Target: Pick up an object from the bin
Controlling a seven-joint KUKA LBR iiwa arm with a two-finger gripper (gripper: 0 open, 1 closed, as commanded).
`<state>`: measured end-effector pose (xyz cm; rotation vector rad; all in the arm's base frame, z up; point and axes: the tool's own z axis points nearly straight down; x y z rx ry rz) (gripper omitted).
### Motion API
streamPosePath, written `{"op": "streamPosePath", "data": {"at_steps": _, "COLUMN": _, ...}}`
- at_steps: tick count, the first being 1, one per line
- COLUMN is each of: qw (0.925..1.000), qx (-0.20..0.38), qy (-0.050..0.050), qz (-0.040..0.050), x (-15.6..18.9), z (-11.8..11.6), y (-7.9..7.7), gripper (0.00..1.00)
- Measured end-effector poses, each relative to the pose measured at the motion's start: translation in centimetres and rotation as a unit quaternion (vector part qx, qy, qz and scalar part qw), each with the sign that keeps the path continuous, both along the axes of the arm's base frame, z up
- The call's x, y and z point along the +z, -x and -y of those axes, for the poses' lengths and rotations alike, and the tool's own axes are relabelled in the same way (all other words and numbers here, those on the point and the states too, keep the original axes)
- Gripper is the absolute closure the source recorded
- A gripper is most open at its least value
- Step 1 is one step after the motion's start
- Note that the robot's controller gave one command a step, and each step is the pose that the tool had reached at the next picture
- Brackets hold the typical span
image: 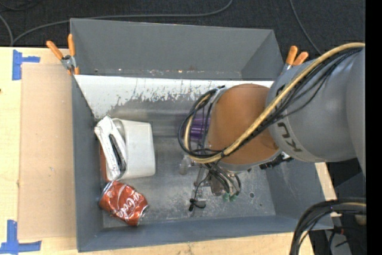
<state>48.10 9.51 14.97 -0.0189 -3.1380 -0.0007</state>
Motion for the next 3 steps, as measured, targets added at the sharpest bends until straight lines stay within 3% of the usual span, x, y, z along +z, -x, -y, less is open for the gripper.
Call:
{"op": "streamPosePath", "data": {"at_steps": 1, "qw": 1.0000, "qx": 0.000, "qy": 0.000, "qz": 0.0000, "x": 0.0, "z": 0.0, "y": 0.0, "gripper": 0.00}}
{"op": "streamPosePath", "data": {"at_steps": 2, "qw": 1.0000, "qx": -0.003, "qy": -0.001, "qz": -0.0017, "x": -5.7, "z": -7.1, "y": -3.3, "gripper": 0.00}}
{"op": "streamPosePath", "data": {"at_steps": 3, "qw": 0.9969, "qx": 0.079, "qy": 0.001, "qz": 0.0027, "x": -6.2, "z": -9.1, "y": -4.0, "gripper": 0.00}}
